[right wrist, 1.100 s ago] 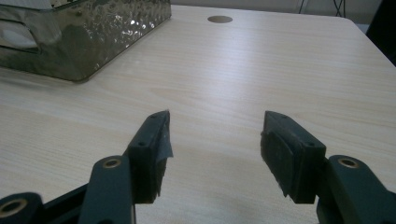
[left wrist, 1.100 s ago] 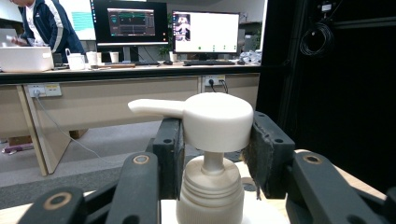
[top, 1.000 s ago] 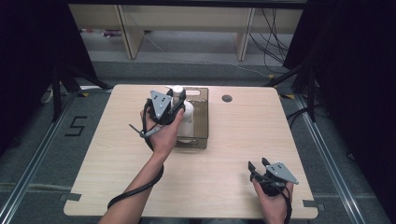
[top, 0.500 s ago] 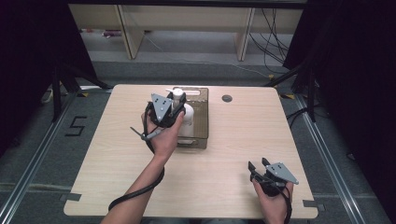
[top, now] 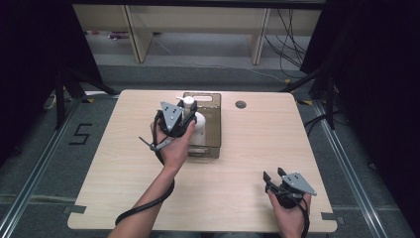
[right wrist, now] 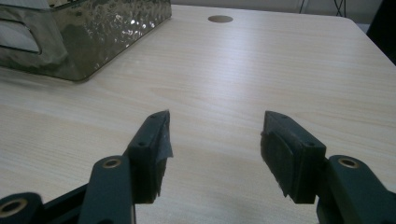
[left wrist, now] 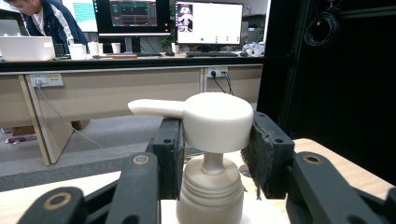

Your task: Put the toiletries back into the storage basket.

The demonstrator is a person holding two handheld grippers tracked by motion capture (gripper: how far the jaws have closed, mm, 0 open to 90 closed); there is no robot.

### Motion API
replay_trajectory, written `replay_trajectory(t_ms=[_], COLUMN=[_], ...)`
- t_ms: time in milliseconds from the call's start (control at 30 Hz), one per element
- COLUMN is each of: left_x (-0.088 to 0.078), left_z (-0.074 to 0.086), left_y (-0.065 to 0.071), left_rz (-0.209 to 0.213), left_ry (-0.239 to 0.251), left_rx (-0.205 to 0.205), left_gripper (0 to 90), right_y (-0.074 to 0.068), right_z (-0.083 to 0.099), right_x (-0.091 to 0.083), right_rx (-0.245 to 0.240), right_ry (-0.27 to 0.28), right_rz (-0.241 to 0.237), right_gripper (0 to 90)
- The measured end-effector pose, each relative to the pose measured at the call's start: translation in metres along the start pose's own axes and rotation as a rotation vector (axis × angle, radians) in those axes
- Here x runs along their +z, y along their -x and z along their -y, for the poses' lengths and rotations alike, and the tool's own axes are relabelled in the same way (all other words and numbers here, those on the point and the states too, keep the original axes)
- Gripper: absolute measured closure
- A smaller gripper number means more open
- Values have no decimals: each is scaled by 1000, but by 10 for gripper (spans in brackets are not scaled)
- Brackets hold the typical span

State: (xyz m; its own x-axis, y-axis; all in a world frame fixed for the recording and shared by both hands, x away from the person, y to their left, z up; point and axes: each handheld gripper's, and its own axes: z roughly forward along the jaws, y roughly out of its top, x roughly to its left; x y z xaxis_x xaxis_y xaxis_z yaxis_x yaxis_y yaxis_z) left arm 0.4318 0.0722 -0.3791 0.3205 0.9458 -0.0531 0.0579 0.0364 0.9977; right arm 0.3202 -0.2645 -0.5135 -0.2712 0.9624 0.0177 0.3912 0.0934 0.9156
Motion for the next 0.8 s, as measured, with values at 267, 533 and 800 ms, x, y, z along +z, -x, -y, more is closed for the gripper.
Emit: replay_trajectory(t_ms=[267, 533, 800], left_x=[0, -1, -4], left_z=[2, 4, 7], left_y=[-2, -4, -10], left_rz=[4, 28, 25], left_ry=[5, 14, 10], left_rx=[-1, 24, 34], left_gripper=[587, 578, 450], right_y=[-3, -3, -1], right_z=[0, 0, 0], right_x=[-1, -1, 0], right_rx=[31, 30, 12], right_ry=[-15, -11, -4], right_rz=[3, -1, -16], right_gripper=[432, 431, 432])
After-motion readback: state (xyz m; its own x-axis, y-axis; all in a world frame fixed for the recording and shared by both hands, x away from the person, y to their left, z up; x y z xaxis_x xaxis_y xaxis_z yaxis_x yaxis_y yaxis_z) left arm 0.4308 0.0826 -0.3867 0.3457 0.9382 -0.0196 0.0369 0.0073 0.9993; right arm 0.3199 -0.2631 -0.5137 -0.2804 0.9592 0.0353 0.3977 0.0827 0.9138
